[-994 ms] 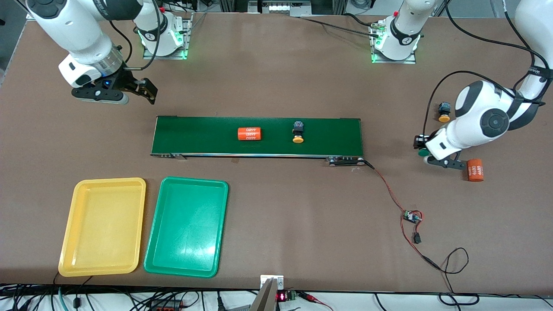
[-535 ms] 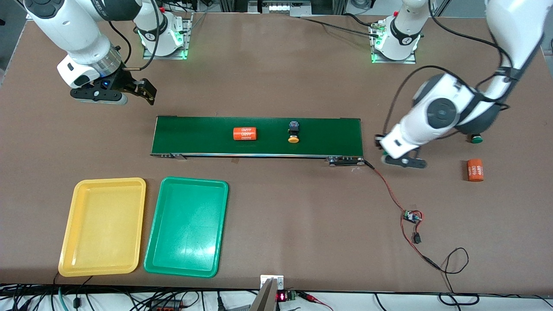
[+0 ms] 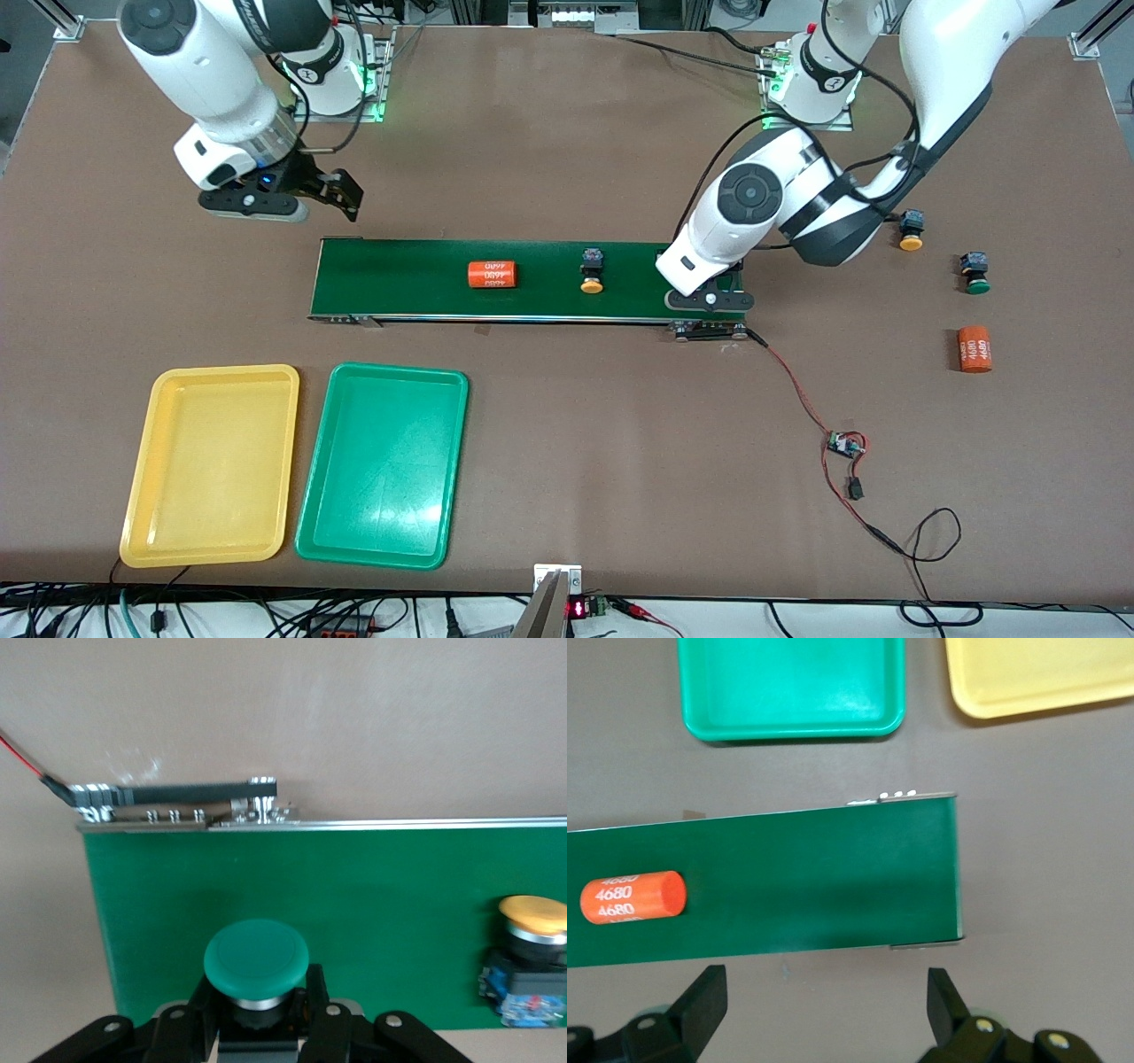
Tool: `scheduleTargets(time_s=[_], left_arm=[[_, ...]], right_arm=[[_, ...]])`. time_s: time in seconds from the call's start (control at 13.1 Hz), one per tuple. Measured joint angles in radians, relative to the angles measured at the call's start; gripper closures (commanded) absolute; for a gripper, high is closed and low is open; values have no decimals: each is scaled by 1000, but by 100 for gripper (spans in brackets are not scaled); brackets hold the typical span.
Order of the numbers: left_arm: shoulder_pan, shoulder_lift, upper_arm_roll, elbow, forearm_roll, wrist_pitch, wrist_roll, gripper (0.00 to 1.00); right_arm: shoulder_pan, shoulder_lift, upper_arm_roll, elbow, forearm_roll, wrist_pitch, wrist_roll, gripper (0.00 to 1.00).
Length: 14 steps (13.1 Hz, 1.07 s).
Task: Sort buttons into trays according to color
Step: 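Place the green button on the belt with the left gripper, then grasp the orange battery with the left gripper while the right gripper reaches the belt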
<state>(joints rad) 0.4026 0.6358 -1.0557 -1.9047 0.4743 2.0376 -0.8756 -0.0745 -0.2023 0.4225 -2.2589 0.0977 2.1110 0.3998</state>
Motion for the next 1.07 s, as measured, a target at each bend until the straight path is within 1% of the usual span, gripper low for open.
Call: scheduleTargets(time_s=[0.08,0.15,0.23,0.31,0.38,0.61,0.84,0.92,1.07], left_arm=[[0,25,8,-1,0,0,-22,71],[-2,50,13,-1,0,0,-40,62],[-10,69,19,-1,0,1,-53,29],[-28,82,31,-1,1,2,-62,2],[-40,83,37,0,1,2,-66,0],[-51,81,40,16,2,2,-70,0],[-49,57,38,58,5,-21,-68,0],[-49,40,35,92,5,-72,-57,0],[-50,7,28,206,5,-206,5,0]], right_arm=[[3,18,18,0,0,8,29,0],[9,32,33,-1,0,19,58,0],[18,46,41,-2,0,34,81,0],[33,67,45,-3,0,61,97,0],[40,81,46,-4,0,80,100,0],[75,133,47,-5,-17,124,107,0],[120,187,48,-4,-90,171,215,0],[140,207,48,-3,-111,194,253,0],[171,247,49,10,-154,215,315,0]])
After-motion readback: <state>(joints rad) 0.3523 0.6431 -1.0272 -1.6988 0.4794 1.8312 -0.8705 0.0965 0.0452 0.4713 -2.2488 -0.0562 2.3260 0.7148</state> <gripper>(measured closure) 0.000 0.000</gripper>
